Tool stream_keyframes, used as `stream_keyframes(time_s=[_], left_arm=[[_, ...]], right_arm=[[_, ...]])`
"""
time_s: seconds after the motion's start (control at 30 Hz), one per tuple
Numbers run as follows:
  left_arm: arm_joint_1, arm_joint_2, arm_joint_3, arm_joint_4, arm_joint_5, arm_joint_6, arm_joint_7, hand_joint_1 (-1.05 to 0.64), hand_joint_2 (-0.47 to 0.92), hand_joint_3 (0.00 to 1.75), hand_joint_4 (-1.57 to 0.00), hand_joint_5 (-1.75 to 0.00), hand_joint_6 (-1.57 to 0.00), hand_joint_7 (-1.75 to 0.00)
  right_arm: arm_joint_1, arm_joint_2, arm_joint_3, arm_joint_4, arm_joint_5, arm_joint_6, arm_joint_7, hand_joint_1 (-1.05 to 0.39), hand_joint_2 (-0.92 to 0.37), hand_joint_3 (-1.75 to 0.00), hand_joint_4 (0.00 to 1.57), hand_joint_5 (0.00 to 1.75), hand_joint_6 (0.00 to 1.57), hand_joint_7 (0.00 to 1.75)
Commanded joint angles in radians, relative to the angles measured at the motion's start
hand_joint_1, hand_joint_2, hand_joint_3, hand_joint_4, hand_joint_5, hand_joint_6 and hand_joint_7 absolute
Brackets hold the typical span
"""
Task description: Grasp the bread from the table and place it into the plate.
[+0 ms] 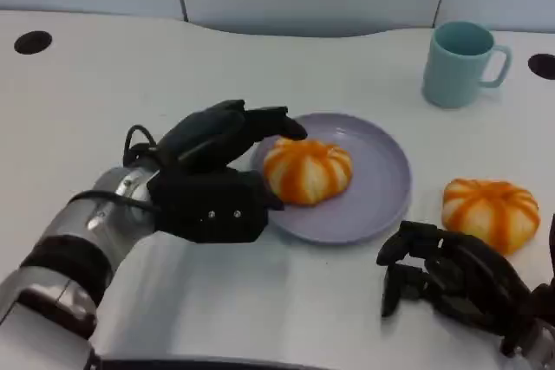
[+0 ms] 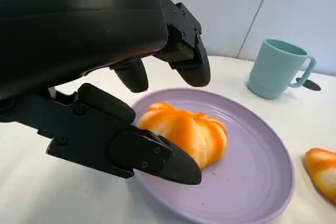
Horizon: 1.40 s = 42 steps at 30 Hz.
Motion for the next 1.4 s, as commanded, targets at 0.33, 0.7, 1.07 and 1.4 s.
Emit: stream_keyframes(time_s=[0.33, 0.7, 1.07, 1.4], left_arm=[[0.140, -0.046, 0.219, -0.062, -0.330, -0.071, -0.211, -0.59, 0.90, 0.01, 0.00, -1.46, -0.30, -0.59], [0.243, -0.057, 0.320, -0.152, -0.498, -0.061, -0.402, -0.63, 0.92, 0.02, 0.00, -1.44, -0.29, -0.57], [0.447, -0.056, 0.377, -0.379, -0.584, -0.004, -0.442, -0.60, 0.92, 0.06, 0.00, -1.40, -0.32, -0.51], [0.593, -0.067, 0.426, -0.519, -0.684, 0.041, -0.477, -0.60, 0.92, 0.11, -0.02, -1.36, -0.31, -0.48]], right_arm=[[0.027, -0.010, 0.004, 0.028, -0.016, 0.009, -0.023, -0.47, -0.92, -0.07, 0.60, 1.50, 0.65, 1.09], [0.021, -0.010, 0.006, 0.041, -0.020, -0.013, -0.023, -0.48, -0.92, -0.07, 0.61, 1.51, 0.65, 1.10], [0.007, -0.010, -0.002, 0.094, -0.023, -0.050, -0.021, -0.48, -0.92, -0.06, 0.61, 1.50, 0.65, 1.10], [0.007, -0.011, -0.001, 0.075, -0.021, -0.034, -0.014, -0.47, -0.92, -0.08, 0.59, 1.52, 0.65, 1.10]])
